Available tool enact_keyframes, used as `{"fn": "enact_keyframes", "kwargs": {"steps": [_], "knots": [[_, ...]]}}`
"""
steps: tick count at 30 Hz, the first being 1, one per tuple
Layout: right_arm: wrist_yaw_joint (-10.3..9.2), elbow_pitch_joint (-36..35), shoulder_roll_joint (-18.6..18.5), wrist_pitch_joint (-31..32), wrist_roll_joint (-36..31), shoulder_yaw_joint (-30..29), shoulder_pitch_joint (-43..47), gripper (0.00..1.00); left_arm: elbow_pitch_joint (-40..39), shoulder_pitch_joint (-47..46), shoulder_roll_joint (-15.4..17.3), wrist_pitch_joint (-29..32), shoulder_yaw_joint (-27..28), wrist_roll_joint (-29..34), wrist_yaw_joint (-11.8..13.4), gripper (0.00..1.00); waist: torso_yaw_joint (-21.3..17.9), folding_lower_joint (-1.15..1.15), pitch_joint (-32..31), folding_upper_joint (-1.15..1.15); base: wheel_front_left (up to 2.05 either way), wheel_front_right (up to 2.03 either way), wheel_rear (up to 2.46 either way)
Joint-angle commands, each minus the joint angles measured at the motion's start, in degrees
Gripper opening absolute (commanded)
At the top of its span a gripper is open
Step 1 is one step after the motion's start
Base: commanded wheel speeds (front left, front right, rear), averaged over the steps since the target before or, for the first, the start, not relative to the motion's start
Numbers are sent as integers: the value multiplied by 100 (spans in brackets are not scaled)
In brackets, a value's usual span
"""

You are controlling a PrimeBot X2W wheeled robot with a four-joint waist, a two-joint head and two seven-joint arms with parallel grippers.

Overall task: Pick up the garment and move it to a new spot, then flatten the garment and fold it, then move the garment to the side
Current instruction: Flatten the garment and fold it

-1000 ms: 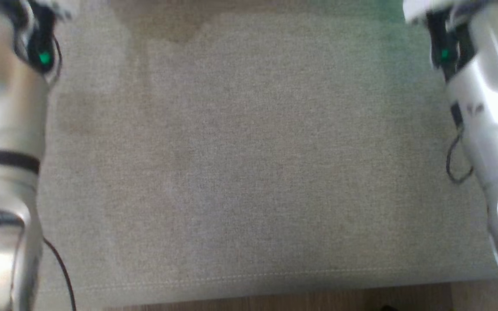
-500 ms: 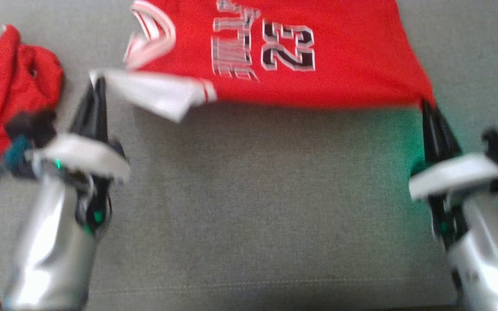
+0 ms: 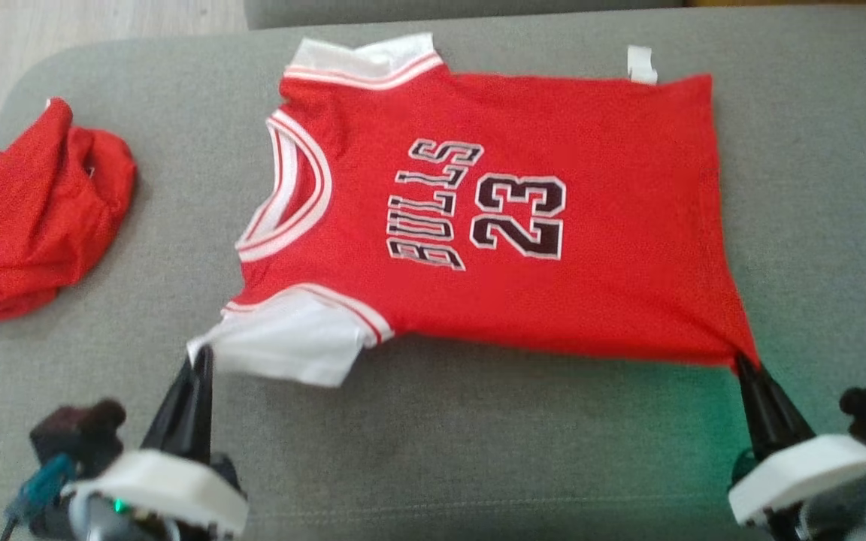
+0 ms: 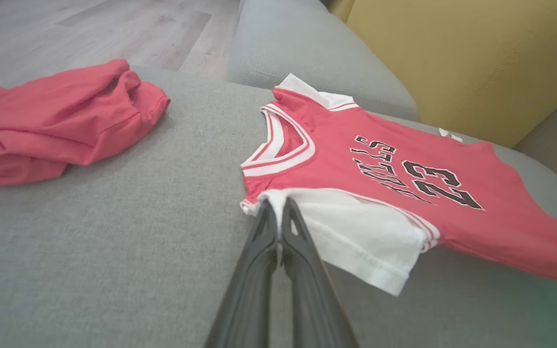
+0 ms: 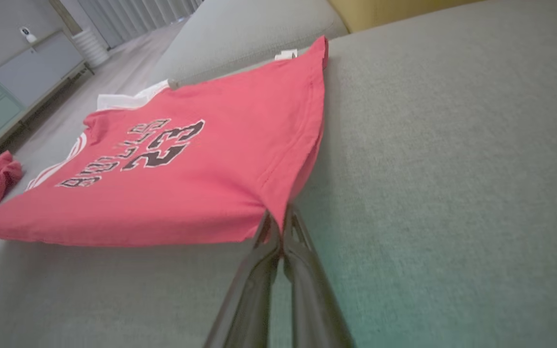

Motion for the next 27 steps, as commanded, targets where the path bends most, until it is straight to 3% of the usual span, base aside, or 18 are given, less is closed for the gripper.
{"fn": "enact_keyframes", "kwargs": {"steps": [1,5,11,21,27], "knots": [[-4,-335,-26,127,-34,31,11,0,-381,-30,134,72,281,-30,97,0,8,1,-53,0,0,0,0],[-4,-599,20,669,-124,-114,314,0,-902,418,204,350,312,-43,285,0,31,1,-165,0,0,0,0],[-4,-686,52,1415,-103,-229,443,0,-1231,498,349,603,328,-73,297,0,36,1,-196,0,0,0,0],[-4,-513,61,3163,14,-432,-444,0,-339,-947,661,1307,116,-472,-381,0,-103,1,186,0,0,0,0],[-4,-373,69,3212,110,-401,-1298,0,593,-2057,663,1567,23,-718,-763,0,-201,1,525,0,0,0,0]]}}
